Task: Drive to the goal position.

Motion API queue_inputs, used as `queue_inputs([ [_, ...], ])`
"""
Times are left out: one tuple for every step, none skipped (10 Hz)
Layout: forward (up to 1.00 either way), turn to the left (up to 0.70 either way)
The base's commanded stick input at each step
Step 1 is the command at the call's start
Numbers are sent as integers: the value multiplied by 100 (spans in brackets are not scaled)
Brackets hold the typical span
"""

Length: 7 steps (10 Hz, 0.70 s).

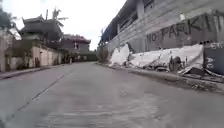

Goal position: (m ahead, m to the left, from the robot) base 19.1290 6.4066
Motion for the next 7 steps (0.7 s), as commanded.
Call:
queue_inputs([
  [100, 2],
  [100, 2],
  [100, 2],
  [100, 2],
  [100, 2],
  [100, 2],
  [100, 2],
])
